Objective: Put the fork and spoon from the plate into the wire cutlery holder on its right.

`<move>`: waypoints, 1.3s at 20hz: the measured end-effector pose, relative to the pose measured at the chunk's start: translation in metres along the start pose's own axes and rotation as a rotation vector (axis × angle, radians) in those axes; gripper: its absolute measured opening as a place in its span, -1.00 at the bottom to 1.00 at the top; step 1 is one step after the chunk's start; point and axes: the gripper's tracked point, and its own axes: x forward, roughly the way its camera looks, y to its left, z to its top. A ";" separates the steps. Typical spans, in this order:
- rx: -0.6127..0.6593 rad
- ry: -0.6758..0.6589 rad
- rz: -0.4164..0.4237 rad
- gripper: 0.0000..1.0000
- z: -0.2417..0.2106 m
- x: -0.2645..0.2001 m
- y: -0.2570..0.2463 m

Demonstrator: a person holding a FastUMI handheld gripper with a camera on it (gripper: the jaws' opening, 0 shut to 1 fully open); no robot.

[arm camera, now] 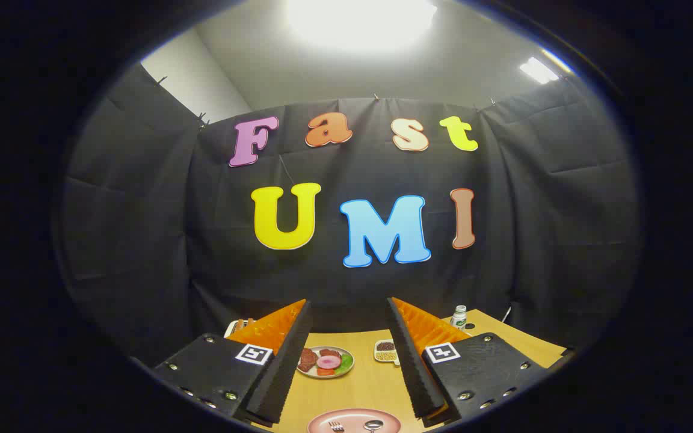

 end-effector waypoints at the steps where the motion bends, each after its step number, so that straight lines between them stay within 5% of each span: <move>1: -0.005 0.003 0.006 0.55 0.002 0.001 0.005; 7: -0.060 0.037 0.065 0.55 -0.002 0.004 0.033; 17: -0.018 0.039 0.050 0.54 0.001 0.004 0.028; 26: 0.033 0.309 -0.039 0.55 -0.101 -0.014 0.004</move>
